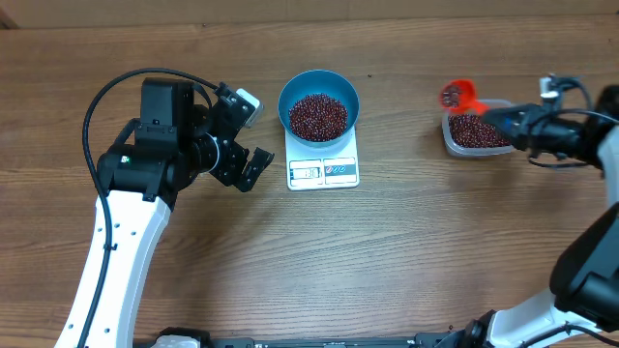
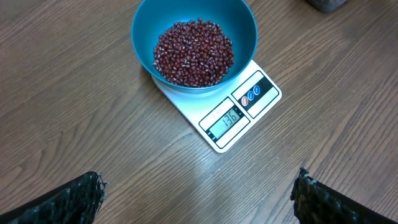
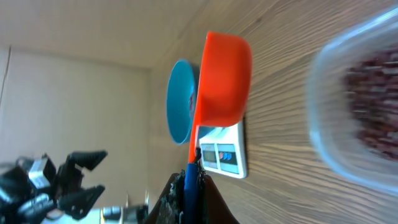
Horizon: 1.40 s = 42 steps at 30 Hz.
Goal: Scoop item into bowl and weigh 150g on scale
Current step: 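Carry the filled scoop left over the teal bowl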
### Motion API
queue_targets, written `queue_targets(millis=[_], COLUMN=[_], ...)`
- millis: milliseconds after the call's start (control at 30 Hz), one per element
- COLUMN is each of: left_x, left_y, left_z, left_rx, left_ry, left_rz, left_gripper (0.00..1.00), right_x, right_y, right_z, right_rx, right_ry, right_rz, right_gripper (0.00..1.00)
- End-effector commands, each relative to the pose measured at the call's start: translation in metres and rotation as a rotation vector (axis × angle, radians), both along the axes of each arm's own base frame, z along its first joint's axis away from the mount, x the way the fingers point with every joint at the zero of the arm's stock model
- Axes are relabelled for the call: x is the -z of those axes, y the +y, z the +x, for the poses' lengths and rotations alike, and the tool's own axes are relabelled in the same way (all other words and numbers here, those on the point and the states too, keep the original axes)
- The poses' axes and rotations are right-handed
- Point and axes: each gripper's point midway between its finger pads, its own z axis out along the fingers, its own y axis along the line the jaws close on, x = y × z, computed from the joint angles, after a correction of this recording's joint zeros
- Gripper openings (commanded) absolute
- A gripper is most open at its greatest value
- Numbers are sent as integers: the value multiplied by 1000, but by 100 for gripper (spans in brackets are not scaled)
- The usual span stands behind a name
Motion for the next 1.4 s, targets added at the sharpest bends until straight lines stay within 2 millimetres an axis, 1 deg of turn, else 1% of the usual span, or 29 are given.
queue_targets(millis=[0,33,133,367,533,733,900,1000,1167,1367], left_x=[3,3,3,3,3,3,3,3,3,3], left_y=[1,1,1,1,1,1,1,1,1,1], left_z=[1,1,1,1,1,1,1,1,1,1], left_rx=[17,17,17,17,17,16,17,17,17,17], left_ry=[-5,-5,-5,-5,-5,-5,-5,-5,-5,-5], left_rz=[14,14,14,14,14,14,14,14,14,14], left_gripper=[99,99,99,99,100,100,100,100,100,100], right_x=[-10,-11,-12,-15,-19,-20,-11,-11,-9,-11], right_y=[33,45,70,124,155,185,197,202,203,203], right_z=[-1,0,-1,-3,-2,-2,-1,-2,1,6], right_rx=[-92,-122,-186,-304,-360,-414,-413,-426,-414,-404], right_ry=[-54,-60,-73,-67,-80,-106,-90,-100,-98,-120], right_rz=[19,17,18,34,41,29,-33,-40,-59,-65], right_gripper=[4,4,4,4,4,4,4,4,4,4])
